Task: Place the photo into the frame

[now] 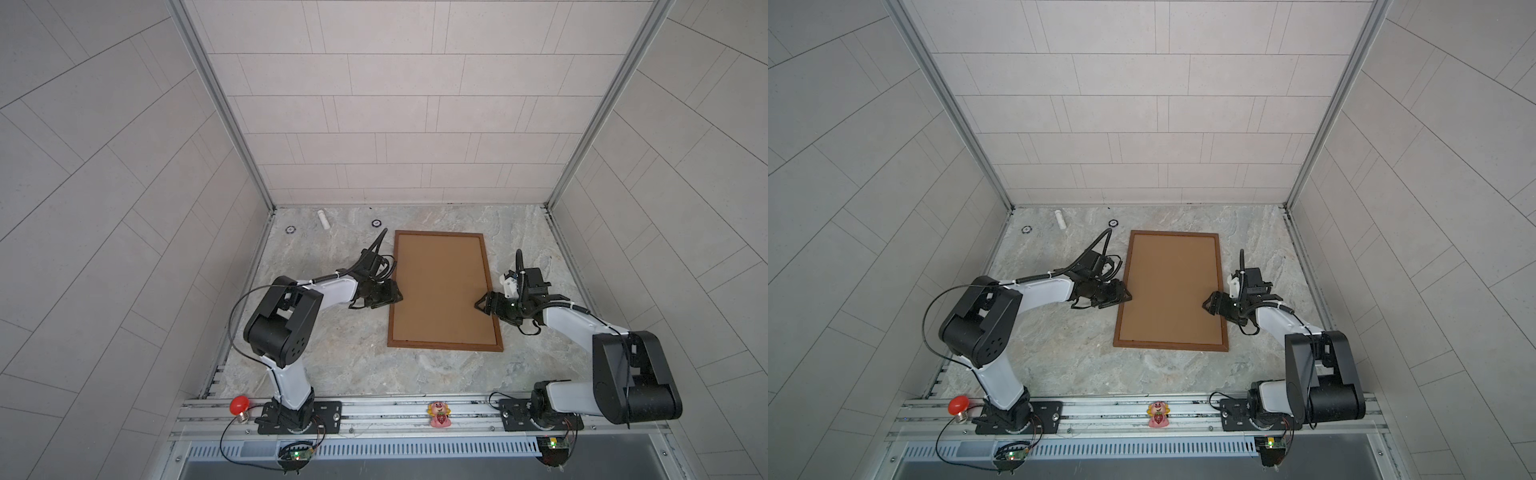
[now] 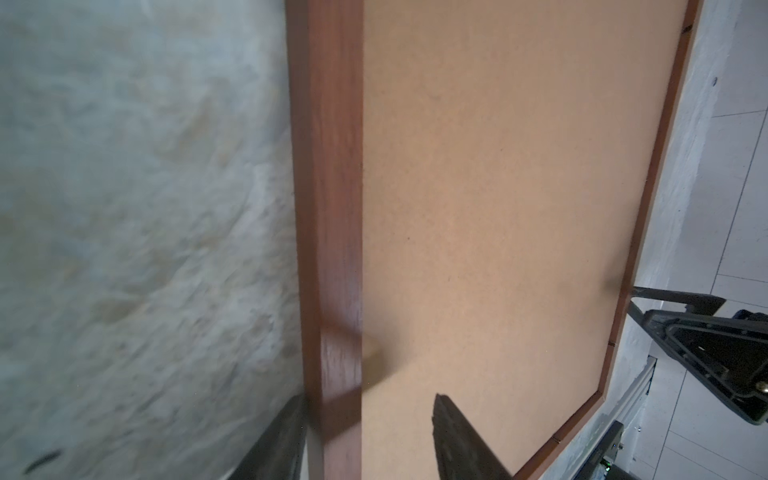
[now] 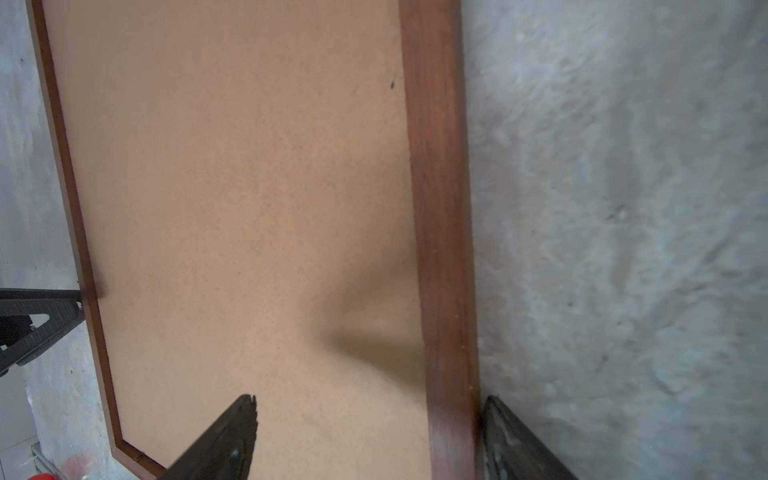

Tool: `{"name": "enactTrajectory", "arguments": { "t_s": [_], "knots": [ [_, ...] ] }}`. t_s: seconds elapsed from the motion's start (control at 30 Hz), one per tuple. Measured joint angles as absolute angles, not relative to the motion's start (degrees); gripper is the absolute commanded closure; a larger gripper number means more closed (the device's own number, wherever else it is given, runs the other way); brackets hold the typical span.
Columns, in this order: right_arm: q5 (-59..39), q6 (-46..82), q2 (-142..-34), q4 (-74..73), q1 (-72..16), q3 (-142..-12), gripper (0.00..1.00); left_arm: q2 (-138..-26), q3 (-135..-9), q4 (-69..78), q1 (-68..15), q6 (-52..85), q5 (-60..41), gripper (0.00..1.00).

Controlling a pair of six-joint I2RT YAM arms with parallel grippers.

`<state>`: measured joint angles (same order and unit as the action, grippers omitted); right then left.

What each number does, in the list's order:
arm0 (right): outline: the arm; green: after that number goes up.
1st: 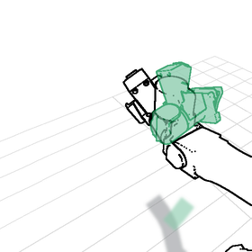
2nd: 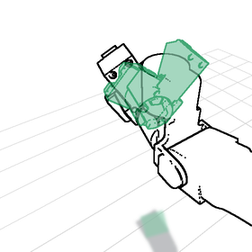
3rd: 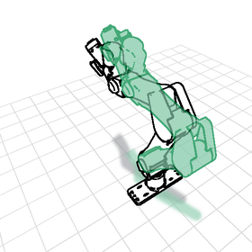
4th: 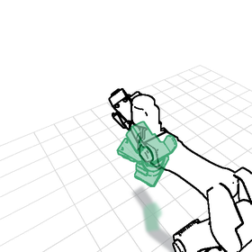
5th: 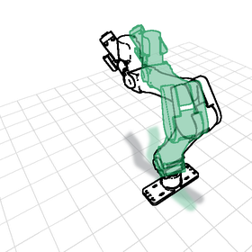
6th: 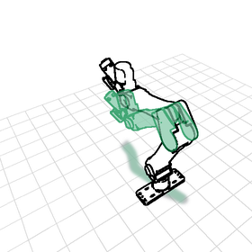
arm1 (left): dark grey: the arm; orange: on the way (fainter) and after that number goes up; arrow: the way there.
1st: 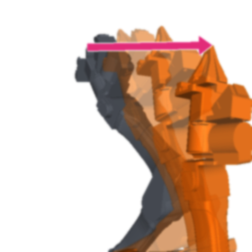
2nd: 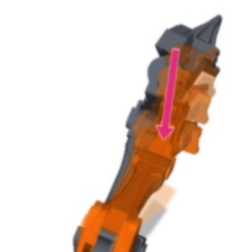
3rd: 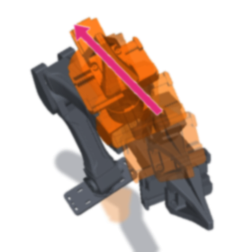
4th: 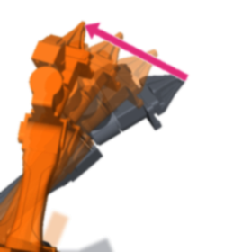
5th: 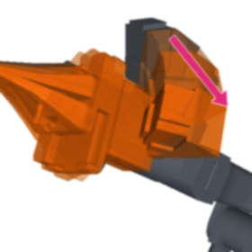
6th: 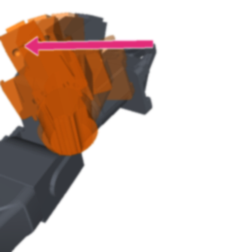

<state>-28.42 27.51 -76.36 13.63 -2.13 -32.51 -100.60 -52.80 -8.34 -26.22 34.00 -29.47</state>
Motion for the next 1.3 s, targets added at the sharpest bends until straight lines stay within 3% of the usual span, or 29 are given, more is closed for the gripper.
{"name": "enactTrajectory", "arguments": {
  "t_s": [0.13, 0.43, 0.57, 0.67, 0.73, 0.9, 1.1, 1.3],
  "knots": [
    [-27.55, 29.3, -73.67, 13.32, -4.43, -30.11, 0.27, -96.62, -48.05, -7.92, -25.96, 35.18, -28.97, 0.5],
    [-28.18, 33.12, -64.47, 16.36, -8.91, -24.38, 0.28, -86.04, -39.55, -13.54, -26.55, 37.41, -27.53, 0.49],
    [-27.24, 32.71, -61.6, 21.67, -9.28, -25.3, 0.27, -82.19, -39.97, -20.45, -26.76, 37.43, -22.68, 0.47],
    [-25.78, 31.73, -58.92, 25.89, -9.34, -27.75, 0.29, -79.2, -42.41, -27.51, -26.87, 37.1, -18.09, 0.51],
    [-25.21, 31.07, -56.69, 27.81, -9.32, -29.54, 0.36, -76.47, -43.77, -31.03, -27.24, 37.15, -15.97, 0.59],
    [-25.15, 30.04, -53.52, 30.61, -9.39, -31.44, 0.63, -69.65, -43.2, -35.53, -33.26, 39.05, -15.75, 0.8],
    [-25.23, 29.74, -53.71, 32.12, -9.72, -31.09, 0.9, -64.49, -39.07, -36.99, -46.89, 45.52, -16.23, 0.89],
    [-25.45, 30.3, -55.31, 31.11, -10.26, -30.68, 0.95, -64.75, -36.58, -35.62, -53.1, 50.96, -15.05, 0.94]
  ]
}}
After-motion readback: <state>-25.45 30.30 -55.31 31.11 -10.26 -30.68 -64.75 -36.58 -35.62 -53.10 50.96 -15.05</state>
